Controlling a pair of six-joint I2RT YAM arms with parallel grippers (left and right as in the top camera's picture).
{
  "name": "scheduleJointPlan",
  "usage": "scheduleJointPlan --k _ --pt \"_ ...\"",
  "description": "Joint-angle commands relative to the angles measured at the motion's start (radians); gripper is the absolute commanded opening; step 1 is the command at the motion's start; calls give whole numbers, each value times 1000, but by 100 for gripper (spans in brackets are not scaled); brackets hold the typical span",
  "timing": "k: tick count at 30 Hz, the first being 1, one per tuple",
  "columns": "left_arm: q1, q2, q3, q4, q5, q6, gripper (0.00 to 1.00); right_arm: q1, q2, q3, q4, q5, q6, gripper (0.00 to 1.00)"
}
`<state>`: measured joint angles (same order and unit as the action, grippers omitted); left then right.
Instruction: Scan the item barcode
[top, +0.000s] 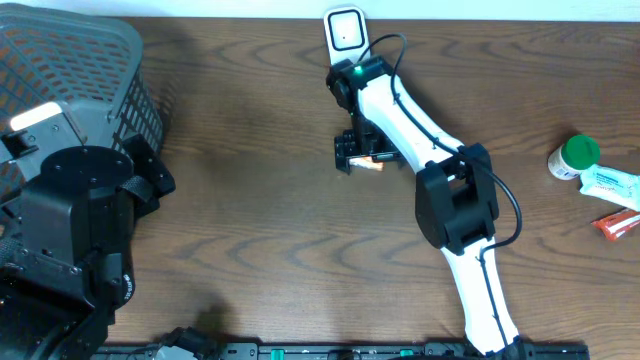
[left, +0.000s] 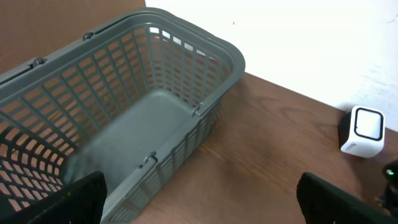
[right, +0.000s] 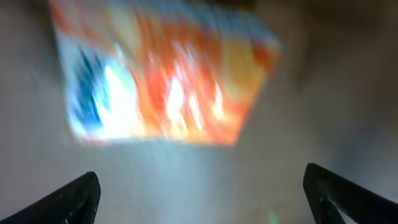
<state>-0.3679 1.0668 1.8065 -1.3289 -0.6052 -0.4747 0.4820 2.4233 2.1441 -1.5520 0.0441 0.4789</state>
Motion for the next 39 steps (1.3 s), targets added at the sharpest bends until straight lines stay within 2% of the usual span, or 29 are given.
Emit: scheduleJointPlan --k 1,3,5,16,23,39 --pt "4 -1 -6 -2 -16 -10 98 -58 -24 119 -78 -149 -28 99" --pt "4 -1 -6 -2 -16 -10 98 -84 -24 180 -122 -266 -35 99" --pt "4 -1 -6 -2 -16 -10 98 -99 -24 215 -128 -301 -64 99" --pt "4 -1 -6 -2 -15 -10 98 -117 -2 214 -70 -296 59 99" --pt "4 -1 -6 -2 -16 -10 98 -117 21 214 41 -242 100 99" --pt "4 -1 -6 -2 -16 -10 98 -178 227 214 92 -244 87 99"
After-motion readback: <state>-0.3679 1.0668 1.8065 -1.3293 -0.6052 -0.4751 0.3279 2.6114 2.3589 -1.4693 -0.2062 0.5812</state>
